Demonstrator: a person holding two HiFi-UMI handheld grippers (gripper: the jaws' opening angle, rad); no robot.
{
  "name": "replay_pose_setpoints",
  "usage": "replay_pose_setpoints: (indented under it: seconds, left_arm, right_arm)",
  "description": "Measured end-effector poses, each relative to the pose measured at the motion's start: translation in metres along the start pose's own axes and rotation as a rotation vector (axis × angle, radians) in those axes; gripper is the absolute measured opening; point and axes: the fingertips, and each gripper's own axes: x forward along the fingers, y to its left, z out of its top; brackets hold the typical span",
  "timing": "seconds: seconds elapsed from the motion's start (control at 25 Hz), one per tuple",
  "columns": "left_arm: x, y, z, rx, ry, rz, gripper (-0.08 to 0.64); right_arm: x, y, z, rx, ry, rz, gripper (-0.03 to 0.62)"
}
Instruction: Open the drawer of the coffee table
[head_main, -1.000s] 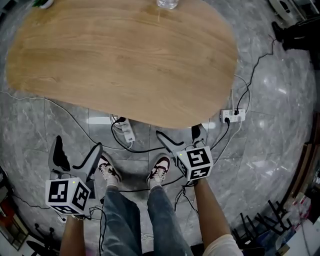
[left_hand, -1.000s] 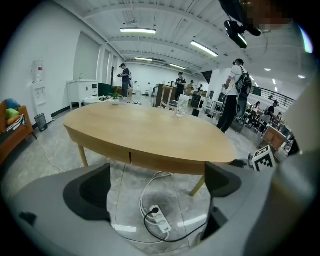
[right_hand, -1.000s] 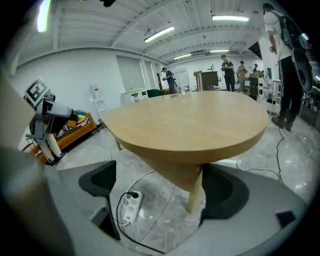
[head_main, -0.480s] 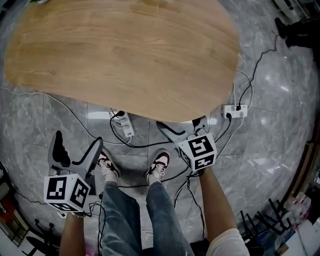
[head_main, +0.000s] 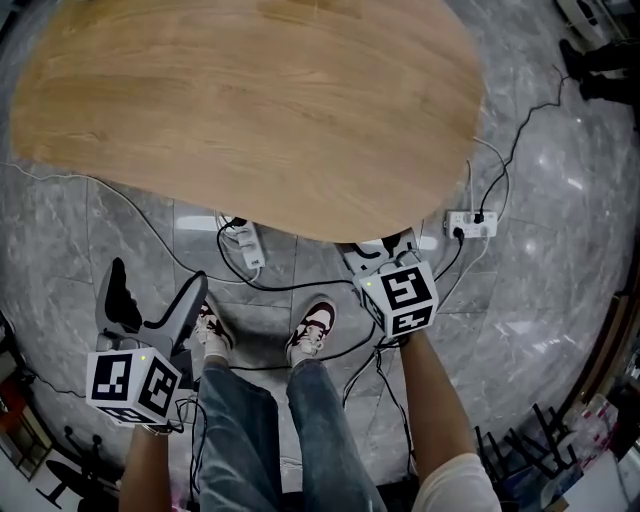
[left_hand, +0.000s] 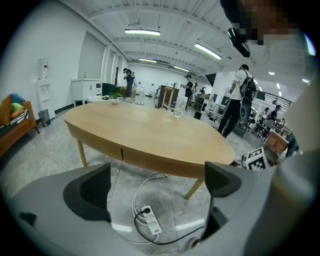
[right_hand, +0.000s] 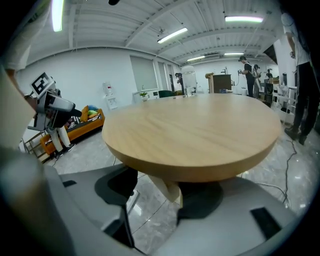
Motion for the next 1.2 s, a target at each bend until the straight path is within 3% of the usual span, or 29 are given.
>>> replay_pose_setpoints:
  seconds: [0.16, 0.4, 0.72, 1.2]
  left_arm:
    - [0.004, -0.006, -0.001, -0.011, 0.005, 0.014, 0.577]
    - [0.007, -0.016, -0.001, -0.012, 0.010, 0.023, 0.576]
    - [0.011, -0.019, -0.003, -0.007, 0.015, 0.028, 0.576]
    - [0.014, -0.025, -0.006, -0.014, 0.023, 0.028, 0.575]
  right_arm:
    - [-0.001, -0.005, 0.000, -0.002, -0.009, 0.006, 0.219]
    - [-0.001, -0.005, -0.001, -0.013, -0.015, 0.036, 0.205]
    - [-0.001, 0.001, 0.000, -0.119, -0.002, 0.110, 0.155]
    - [-0.005, 0.006, -0.001, -0.131, -0.002, 0.149, 0.140]
